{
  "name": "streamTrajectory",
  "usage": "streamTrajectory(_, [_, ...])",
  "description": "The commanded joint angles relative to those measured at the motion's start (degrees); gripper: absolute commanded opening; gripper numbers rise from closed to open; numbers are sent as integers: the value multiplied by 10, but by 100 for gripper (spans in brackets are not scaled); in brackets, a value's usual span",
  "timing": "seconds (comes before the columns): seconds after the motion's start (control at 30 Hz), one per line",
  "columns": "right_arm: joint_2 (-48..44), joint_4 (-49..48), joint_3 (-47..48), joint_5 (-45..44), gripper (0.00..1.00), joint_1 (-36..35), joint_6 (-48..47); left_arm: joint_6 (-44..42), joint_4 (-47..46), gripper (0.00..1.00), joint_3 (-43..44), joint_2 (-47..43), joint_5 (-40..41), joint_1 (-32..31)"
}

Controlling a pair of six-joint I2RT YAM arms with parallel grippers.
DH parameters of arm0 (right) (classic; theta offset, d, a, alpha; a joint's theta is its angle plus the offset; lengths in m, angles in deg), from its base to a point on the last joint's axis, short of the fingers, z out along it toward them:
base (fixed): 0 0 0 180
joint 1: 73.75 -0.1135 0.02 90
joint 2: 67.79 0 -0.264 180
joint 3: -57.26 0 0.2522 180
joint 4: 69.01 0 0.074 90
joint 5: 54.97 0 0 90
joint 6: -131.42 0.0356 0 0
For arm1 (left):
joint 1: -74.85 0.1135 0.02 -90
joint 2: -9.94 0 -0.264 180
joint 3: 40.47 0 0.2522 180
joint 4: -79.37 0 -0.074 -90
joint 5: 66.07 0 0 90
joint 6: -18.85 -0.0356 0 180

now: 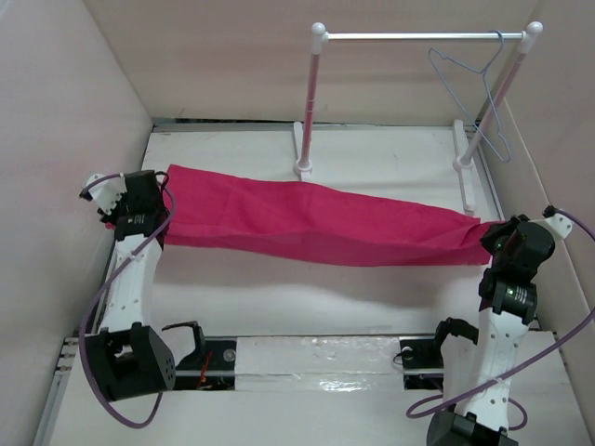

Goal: Place the trousers on the hanger
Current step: Fold the trousers at the center of the board.

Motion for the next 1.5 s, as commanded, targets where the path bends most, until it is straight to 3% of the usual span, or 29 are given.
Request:
streamTrajectory(0.0, [9,-77,9,-7,0,1,-28,-2,-31,0,60,6,-52,3])
streamTrajectory(0.13, [36,-95,8,-10,0,1,-29,-31,-72,0,67,15,-50,13])
streamTrajectory(0.4, [122,-162,23,4,0,1,-1,-47,-110,0,111,121,-36,-4])
streamTrajectory(0.73, [268,-212,87,10,0,-4,9,-77,-103,0,243,285,-22,-10])
streamTrajectory(0.97, [361,-245,126,-42,0,-56,11,-98,-90,0,336,392,-33,-10])
streamTrajectory(1.47, [537,-322,201,-99,0,-91,25,-117,-116,1,461,564,-64,-28])
